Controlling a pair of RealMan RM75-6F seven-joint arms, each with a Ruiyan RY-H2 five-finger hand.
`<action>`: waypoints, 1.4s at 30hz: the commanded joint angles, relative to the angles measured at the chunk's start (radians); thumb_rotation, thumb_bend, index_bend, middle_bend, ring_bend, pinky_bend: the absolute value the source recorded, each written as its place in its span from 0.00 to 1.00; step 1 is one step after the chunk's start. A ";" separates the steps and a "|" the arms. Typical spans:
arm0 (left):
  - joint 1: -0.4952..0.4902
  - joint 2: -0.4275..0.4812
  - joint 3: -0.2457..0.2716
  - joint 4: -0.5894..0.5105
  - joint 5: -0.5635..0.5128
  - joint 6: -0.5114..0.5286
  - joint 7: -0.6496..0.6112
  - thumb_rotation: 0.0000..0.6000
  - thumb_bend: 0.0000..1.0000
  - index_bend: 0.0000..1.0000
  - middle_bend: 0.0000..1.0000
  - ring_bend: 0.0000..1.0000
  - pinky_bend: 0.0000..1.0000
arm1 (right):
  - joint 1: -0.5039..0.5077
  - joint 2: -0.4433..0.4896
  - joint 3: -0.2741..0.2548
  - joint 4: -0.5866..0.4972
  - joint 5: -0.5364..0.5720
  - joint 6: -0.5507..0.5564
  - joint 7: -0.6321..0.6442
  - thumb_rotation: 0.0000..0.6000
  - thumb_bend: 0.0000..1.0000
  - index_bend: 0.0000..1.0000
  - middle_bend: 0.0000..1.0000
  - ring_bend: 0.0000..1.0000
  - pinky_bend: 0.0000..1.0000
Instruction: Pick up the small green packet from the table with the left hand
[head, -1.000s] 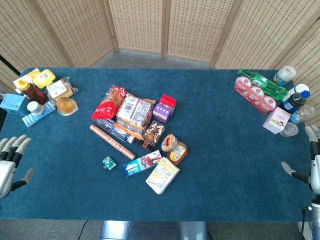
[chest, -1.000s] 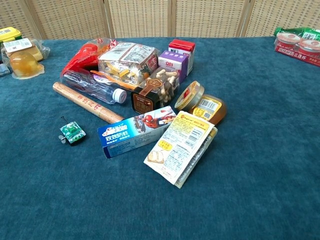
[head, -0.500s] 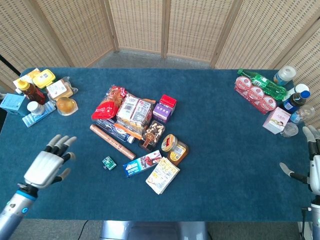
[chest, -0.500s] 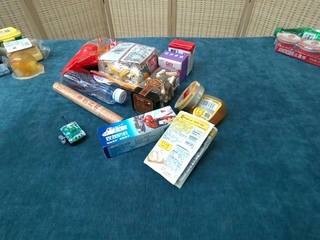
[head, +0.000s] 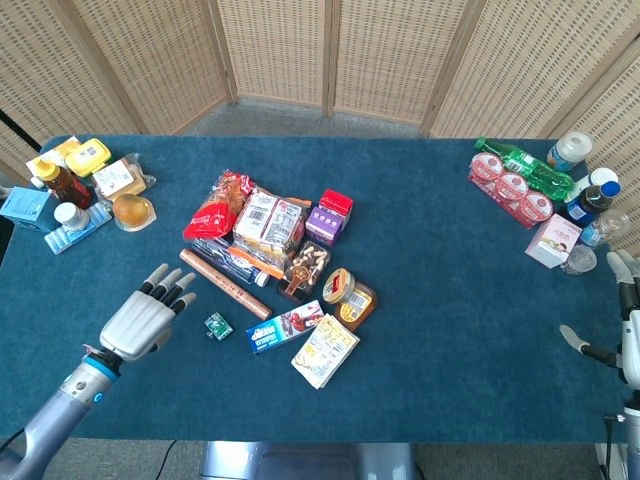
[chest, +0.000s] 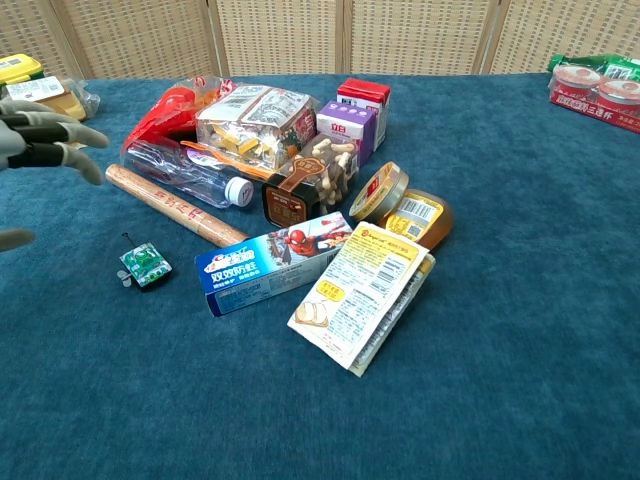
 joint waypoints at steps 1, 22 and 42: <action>-0.026 -0.021 0.007 0.022 0.018 -0.021 0.019 1.00 0.39 0.21 0.00 0.00 0.00 | -0.001 0.002 0.001 -0.002 0.000 0.002 0.003 1.00 0.00 0.00 0.00 0.00 0.00; -0.081 -0.129 0.056 0.114 0.045 -0.066 0.064 1.00 0.39 0.16 0.00 0.00 0.00 | -0.008 0.012 0.004 -0.010 -0.003 0.011 0.023 1.00 0.00 0.00 0.00 0.00 0.00; -0.149 -0.187 0.032 0.121 -0.069 -0.125 0.179 1.00 0.39 0.20 0.00 0.00 0.00 | -0.012 0.024 0.011 -0.013 0.011 0.009 0.053 1.00 0.00 0.00 0.00 0.00 0.00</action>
